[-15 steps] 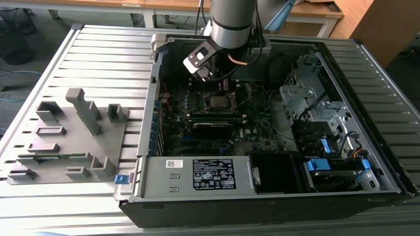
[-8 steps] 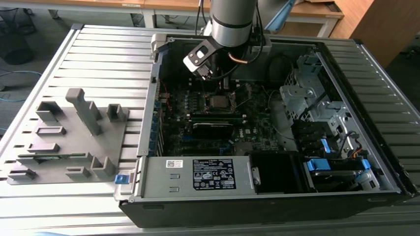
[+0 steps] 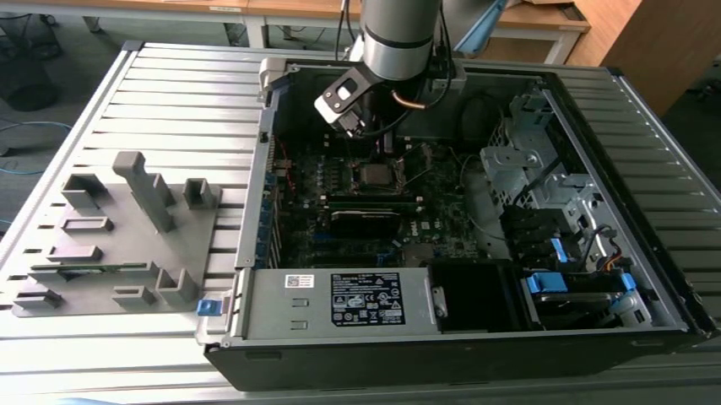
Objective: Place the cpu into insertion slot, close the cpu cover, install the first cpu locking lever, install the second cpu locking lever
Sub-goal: 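Close the cpu cover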
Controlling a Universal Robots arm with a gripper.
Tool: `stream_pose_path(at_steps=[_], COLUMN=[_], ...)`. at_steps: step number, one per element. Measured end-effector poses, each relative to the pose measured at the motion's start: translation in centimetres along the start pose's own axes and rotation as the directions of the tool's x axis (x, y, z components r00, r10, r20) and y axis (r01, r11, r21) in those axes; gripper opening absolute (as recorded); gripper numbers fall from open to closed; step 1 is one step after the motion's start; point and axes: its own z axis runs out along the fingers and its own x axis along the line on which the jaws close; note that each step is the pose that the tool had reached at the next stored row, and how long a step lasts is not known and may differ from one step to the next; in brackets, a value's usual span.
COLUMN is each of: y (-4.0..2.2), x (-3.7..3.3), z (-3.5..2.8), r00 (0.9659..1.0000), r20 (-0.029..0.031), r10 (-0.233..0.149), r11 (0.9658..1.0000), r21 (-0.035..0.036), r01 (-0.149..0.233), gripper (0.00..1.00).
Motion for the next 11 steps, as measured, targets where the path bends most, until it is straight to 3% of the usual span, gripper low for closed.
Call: stream_pose_path(at_steps=[5,11], y=[0.02,0.05], x=[0.05,0.16], z=[-0.64,-2.36], r00=[1.0,1.0], r20=[-0.0005,-0.0004], r10=[0.0,0.0], r11=[1.0,1.0], r21=[-0.0002,-0.0002], r01=[0.0,0.0], gripper=[0.11,0.11])
